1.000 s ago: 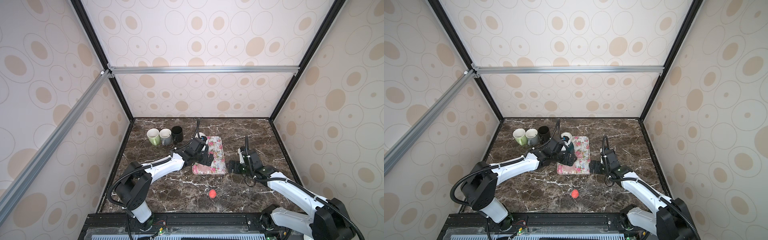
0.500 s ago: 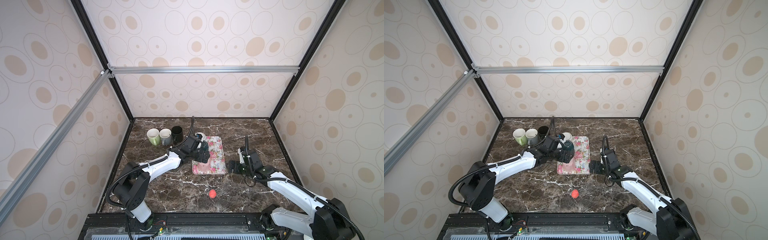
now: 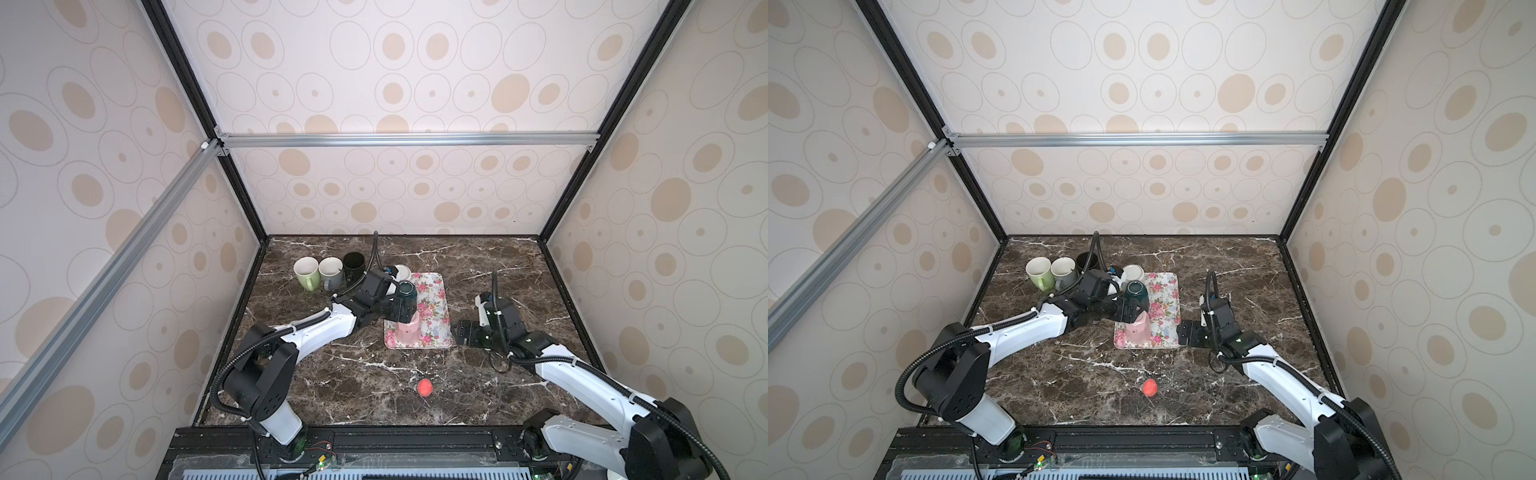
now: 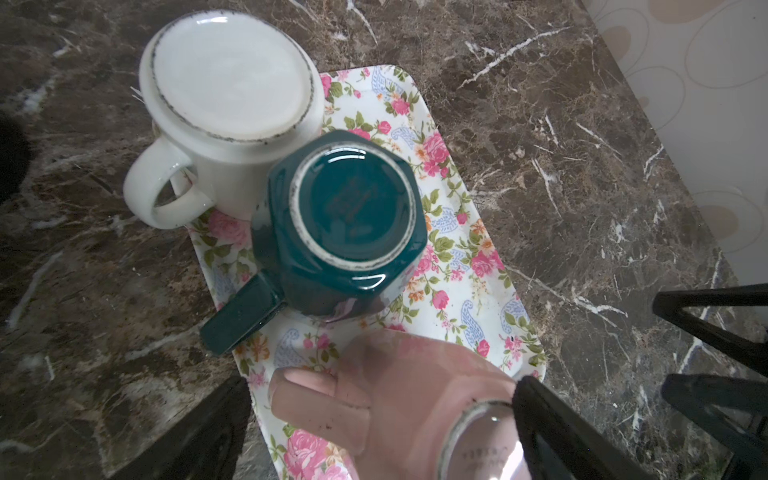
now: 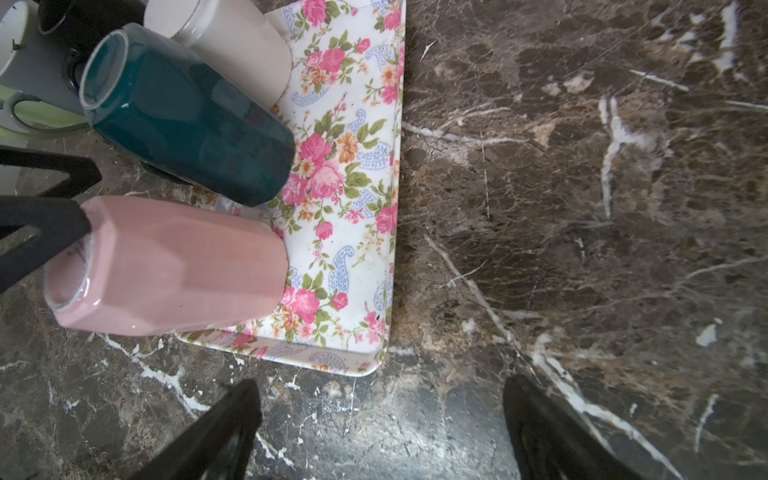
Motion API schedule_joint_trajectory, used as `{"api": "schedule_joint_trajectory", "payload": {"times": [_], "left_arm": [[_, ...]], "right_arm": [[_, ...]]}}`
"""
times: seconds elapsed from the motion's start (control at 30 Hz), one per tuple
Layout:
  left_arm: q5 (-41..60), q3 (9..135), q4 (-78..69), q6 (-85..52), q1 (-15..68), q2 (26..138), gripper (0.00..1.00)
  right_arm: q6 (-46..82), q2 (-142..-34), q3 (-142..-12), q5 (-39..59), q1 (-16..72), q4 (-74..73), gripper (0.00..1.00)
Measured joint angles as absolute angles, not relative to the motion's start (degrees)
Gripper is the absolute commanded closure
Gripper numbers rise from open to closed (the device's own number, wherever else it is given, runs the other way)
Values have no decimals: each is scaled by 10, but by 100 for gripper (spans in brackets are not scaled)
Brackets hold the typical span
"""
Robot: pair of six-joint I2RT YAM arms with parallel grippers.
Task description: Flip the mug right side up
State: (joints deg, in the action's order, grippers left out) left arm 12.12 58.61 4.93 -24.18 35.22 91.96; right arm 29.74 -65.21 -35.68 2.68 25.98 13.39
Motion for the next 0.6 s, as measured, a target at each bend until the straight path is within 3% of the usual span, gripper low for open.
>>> {"api": "schedule_joint_trajectory", "payload": {"times": [0.3, 0.6], "left_arm": [[105, 571, 44, -245, 349, 870, 2], [85, 516, 30, -258, 329, 828, 2]], "right_arm": [[286, -825, -450, 34, 260, 127, 36], [280, -886, -453, 36, 260, 123, 70]]}}
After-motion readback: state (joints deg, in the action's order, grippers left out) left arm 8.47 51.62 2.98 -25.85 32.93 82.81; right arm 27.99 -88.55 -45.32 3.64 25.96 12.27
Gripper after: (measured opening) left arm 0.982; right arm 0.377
